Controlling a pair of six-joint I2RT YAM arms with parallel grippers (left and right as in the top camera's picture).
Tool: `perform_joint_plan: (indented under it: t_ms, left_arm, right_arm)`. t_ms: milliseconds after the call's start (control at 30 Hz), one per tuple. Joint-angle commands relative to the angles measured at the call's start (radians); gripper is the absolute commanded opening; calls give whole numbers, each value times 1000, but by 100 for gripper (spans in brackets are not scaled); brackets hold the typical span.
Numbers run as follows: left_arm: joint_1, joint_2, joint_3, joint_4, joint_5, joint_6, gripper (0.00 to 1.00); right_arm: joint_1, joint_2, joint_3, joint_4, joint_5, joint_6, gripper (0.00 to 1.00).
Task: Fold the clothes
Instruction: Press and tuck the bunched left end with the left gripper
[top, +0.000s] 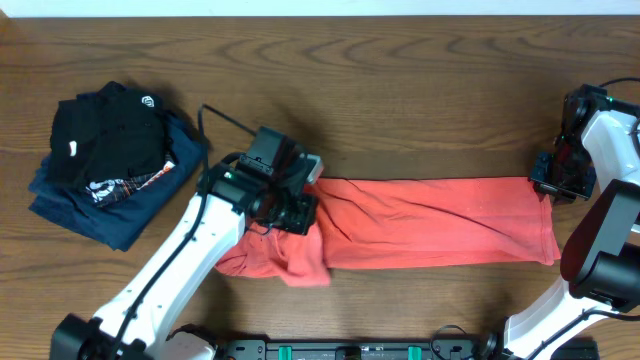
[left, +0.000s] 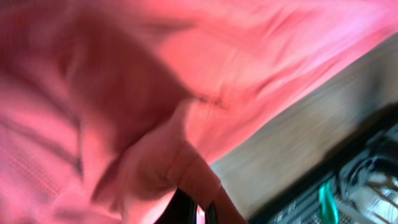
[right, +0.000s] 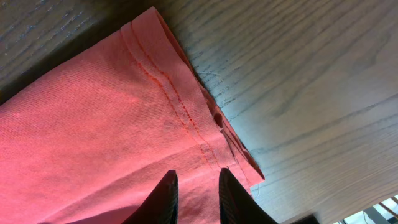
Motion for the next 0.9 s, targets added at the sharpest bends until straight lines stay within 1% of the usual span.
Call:
perform_joint_plan:
  t_ms: [0,167,300,433,600,767,867]
  left_arm:
    - [-47,-7,13,79,12,15,6]
    - [-112,50,13,197,12,15,6]
    - [-145,113,13,240,12,15,6]
    - [-149,164,13,261,6,16,6]
    - [-149,181,13,336,-67,15,6]
    - [-152,181,13,422,-45,-24,6]
    - [-152,181,13,436,-15,-38,6]
  right_arm:
    - [7,-13,-4,0,0,14,21]
    - [8,-13,-4,-2,1,14,21]
    - [9,-13,-4,-1,1,14,21]
    - [9,-13,-4,-1,1,14,22]
    - [10,-13,-4,0,1,14,22]
    - [10,-13,-4,-1,1,14,22]
    - [9,-13,-4,0,1,14,22]
